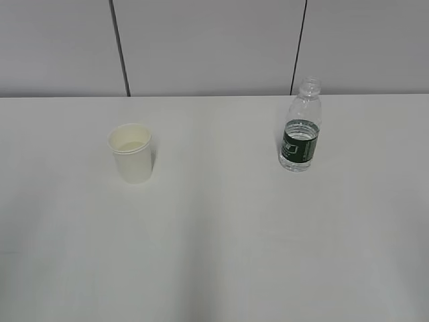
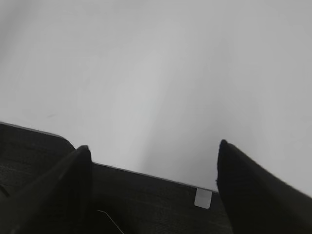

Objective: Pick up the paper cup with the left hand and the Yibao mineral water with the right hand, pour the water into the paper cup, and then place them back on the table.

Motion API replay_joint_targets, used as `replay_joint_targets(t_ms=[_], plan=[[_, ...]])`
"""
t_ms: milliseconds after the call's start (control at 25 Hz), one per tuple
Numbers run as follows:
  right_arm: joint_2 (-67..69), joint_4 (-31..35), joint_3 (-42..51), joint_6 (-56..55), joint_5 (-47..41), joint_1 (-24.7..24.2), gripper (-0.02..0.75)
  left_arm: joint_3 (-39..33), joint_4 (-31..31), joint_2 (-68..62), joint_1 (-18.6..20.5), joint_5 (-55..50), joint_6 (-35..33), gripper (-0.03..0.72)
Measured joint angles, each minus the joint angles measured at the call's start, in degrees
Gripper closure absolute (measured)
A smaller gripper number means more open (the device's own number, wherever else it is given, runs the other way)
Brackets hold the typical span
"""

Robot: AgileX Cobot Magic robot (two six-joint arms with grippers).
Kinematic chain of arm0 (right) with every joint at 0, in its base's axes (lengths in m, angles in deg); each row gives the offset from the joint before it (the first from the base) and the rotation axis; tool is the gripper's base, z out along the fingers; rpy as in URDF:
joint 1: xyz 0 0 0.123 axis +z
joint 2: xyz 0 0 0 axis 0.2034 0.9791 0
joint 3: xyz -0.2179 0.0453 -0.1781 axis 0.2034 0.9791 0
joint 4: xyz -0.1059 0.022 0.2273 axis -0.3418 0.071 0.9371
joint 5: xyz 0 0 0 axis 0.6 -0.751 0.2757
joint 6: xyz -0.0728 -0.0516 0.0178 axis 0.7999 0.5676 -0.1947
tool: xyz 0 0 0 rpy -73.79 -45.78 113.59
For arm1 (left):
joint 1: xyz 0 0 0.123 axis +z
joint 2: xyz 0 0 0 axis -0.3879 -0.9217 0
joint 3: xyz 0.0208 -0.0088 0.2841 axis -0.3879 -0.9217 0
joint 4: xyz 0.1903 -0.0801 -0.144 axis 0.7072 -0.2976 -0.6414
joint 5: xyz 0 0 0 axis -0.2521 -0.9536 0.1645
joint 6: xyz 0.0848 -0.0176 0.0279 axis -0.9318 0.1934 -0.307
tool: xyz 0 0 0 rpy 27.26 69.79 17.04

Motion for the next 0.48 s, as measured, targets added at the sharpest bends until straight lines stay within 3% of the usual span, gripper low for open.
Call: replay_joint_targets(t_ms=[480], plan=[[-0.12, -0.11, 2.25, -0.09, 5.39, 0.0, 0.152, -1.99, 0.15, 1.3, -0.06, 3.37, -0.38, 0.165]])
